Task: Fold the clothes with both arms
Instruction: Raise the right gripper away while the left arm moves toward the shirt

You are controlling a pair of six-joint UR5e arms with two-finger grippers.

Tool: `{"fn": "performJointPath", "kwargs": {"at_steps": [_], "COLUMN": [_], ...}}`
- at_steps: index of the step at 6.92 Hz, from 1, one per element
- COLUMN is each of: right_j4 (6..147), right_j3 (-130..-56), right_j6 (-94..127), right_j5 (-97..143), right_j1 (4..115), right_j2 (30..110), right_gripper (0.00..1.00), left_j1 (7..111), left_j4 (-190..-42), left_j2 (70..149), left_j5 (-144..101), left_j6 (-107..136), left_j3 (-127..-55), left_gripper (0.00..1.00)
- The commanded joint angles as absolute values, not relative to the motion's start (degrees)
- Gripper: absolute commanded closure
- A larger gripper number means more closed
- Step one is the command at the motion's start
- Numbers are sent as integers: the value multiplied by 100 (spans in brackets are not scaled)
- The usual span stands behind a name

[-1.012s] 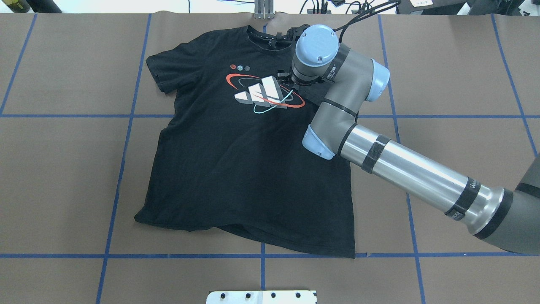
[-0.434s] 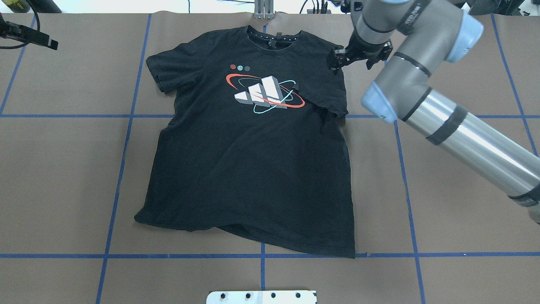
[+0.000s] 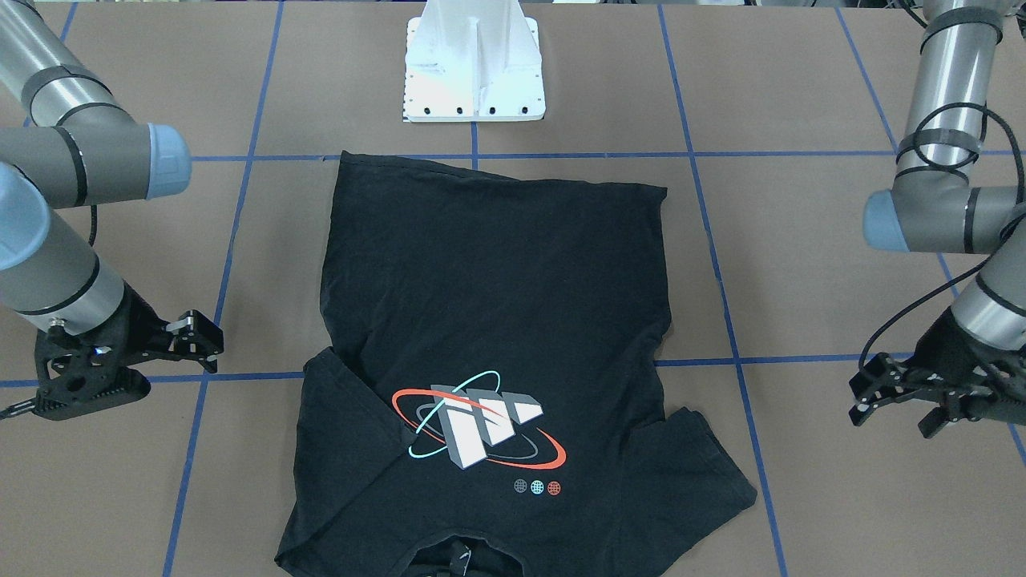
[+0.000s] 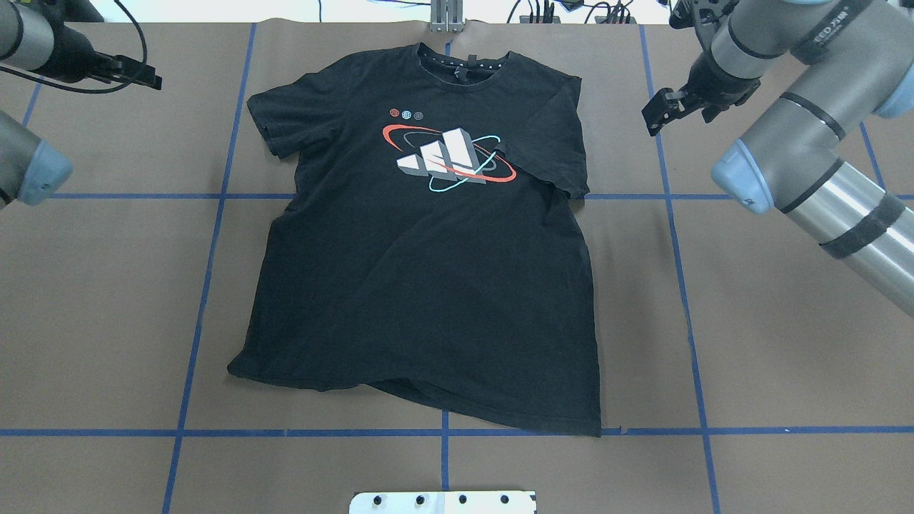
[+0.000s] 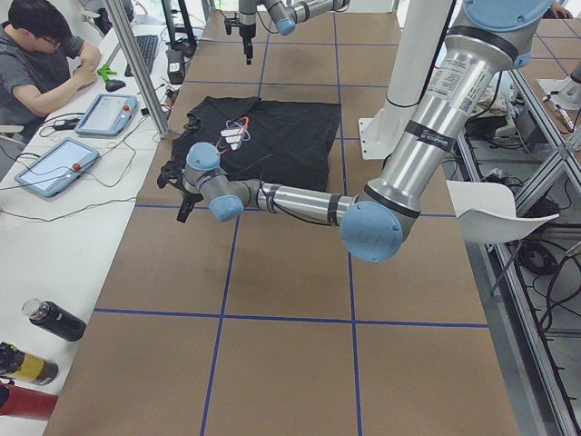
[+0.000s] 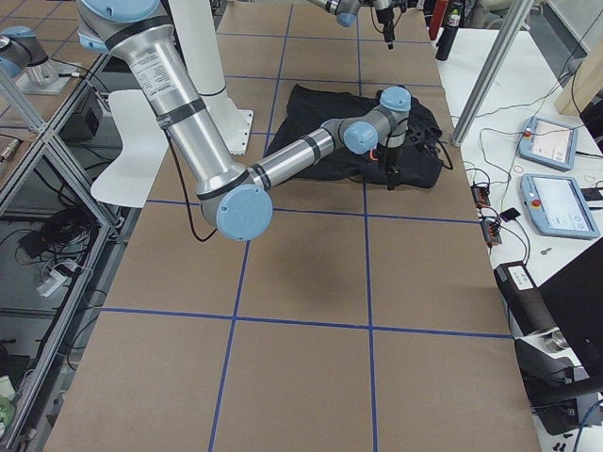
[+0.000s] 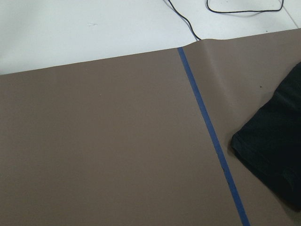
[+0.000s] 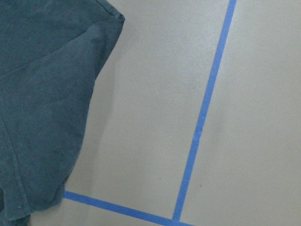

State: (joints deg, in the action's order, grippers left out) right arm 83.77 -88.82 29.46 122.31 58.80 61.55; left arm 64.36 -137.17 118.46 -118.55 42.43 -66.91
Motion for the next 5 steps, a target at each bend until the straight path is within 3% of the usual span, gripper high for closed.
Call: {"fn": "performJointPath", "kwargs": {"at_steps": [1, 5], "right_j4": [8297, 8314], "right_j3": [-8930, -8886], "right_j6": [2796, 1603], "right_j5": [12296, 13051], "right_j1": [6063, 7221], "right_j2": [6528, 7214], "right_gripper": [0, 0], "left_j1": [5918, 5555], "left_j4": [-14155, -14352], "left_j2": [12356, 13147], "left_j5": [-11088, -10696], "left_j6": [5409, 6029], "left_j3": [-5997, -4924], "left_gripper": [1, 7]}}
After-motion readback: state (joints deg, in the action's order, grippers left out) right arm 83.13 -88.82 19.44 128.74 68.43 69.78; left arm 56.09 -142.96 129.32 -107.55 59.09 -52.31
